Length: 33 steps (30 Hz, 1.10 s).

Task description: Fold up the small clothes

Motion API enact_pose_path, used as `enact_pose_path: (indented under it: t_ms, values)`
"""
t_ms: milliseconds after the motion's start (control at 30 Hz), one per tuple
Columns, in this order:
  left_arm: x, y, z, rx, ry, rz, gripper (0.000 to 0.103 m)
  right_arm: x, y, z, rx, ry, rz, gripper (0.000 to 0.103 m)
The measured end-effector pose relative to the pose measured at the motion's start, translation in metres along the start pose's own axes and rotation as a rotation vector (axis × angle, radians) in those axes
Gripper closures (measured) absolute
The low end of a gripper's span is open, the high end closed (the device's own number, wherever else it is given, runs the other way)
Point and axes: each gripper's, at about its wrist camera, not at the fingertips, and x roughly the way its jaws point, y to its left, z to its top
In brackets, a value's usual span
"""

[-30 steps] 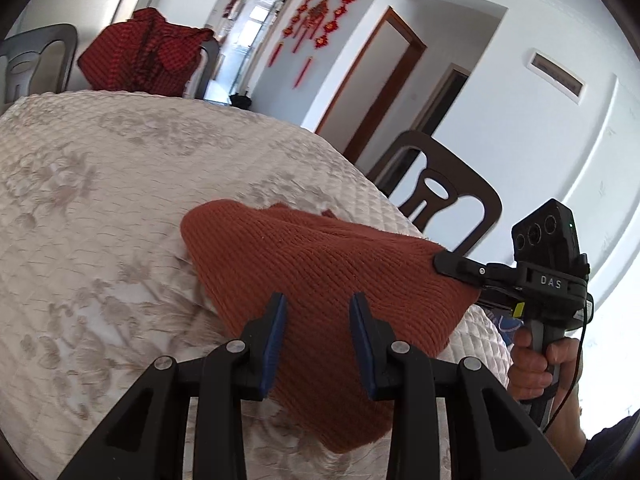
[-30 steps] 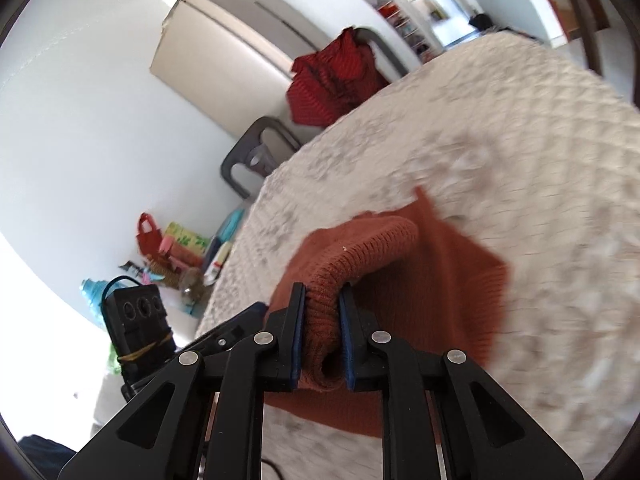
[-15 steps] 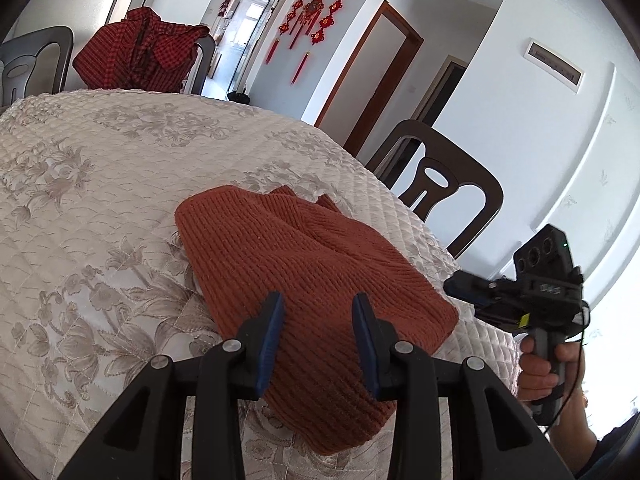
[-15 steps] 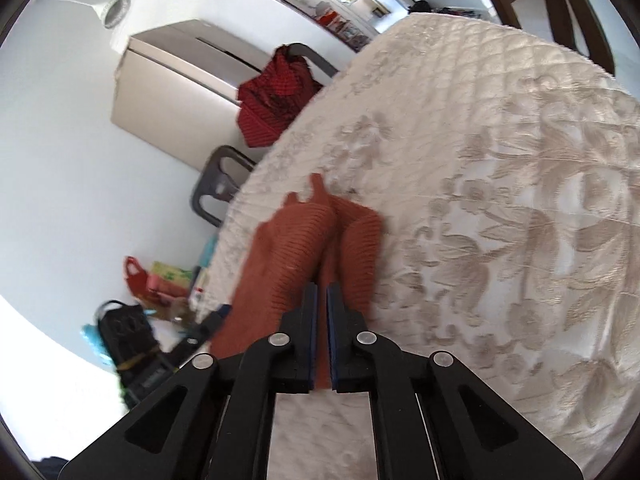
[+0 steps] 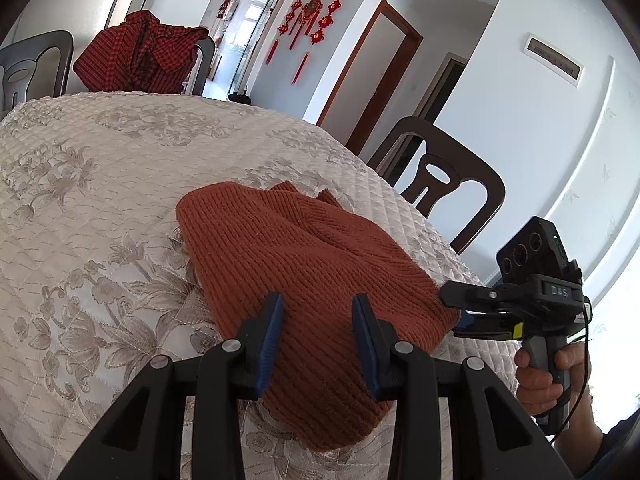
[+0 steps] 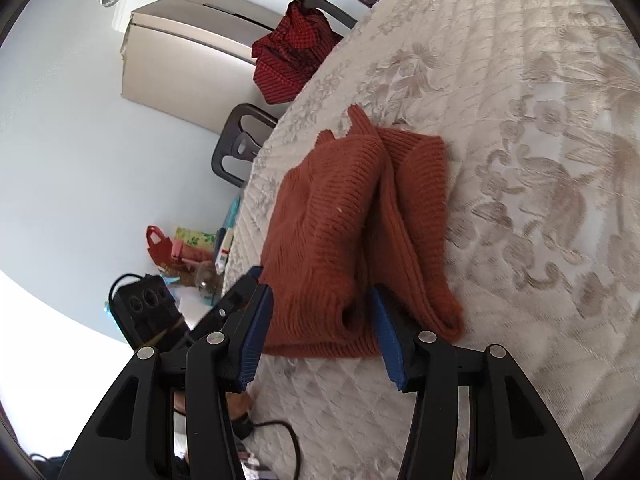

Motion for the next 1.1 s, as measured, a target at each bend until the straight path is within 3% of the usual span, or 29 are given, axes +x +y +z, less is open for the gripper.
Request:
enact_pose_path:
  t_ms: [33,67,100,167,400,533,600,767,900,1033,1100]
  values:
    - [0.0,0.0,0.001,-0.001,0.001,0.0,0.065,0.002,0.0,0.0,-0.002,0.003,-0.006,0.057]
    - [0.0,0.0,0.001,0.0,0.002,0.0,0.065,0.007,0.001,0.002,-0.02,0.005,-0.033,0.078]
    - [0.0,0.0,0.003,0.003,0.005,0.002,0.065,0.011,0.003,0.004,-0.038,0.006,-0.056,0.084]
    - [0.0,0.0,0.007,0.004,0.01,0.0,0.065,0.013,0.007,0.008,-0.072,-0.004,-0.088,0.085]
    - [-0.002,-0.022,0.008,0.074,0.013,-0.065,0.065,-0.03,0.031,0.006,-0.232,-0.124,-0.153,0.087]
    - [0.003,-0.028,-0.003,0.101,0.036,-0.08,0.065,-0.029,-0.003,-0.008,-0.157,-0.091,-0.235,0.087]
    - [0.003,-0.028,-0.004,0.099,0.035,-0.078,0.065,-0.027,-0.012,-0.013,-0.134,-0.097,-0.227,0.087]
    - [0.002,-0.026,-0.008,0.088,0.032,-0.068,0.065,-0.026,-0.004,-0.01,-0.18,-0.105,-0.26,0.085]
    - [-0.001,-0.026,-0.006,0.074,0.03,-0.067,0.065,-0.026,0.001,-0.005,-0.186,-0.105,-0.279,0.077]
    - [-0.008,-0.029,0.0,0.094,0.024,-0.06,0.065,-0.047,0.018,-0.004,-0.248,-0.2,-0.32,0.077]
    - [-0.011,-0.029,0.004,0.093,0.012,-0.062,0.065,-0.058,0.029,-0.006,-0.278,-0.251,-0.293,0.077]
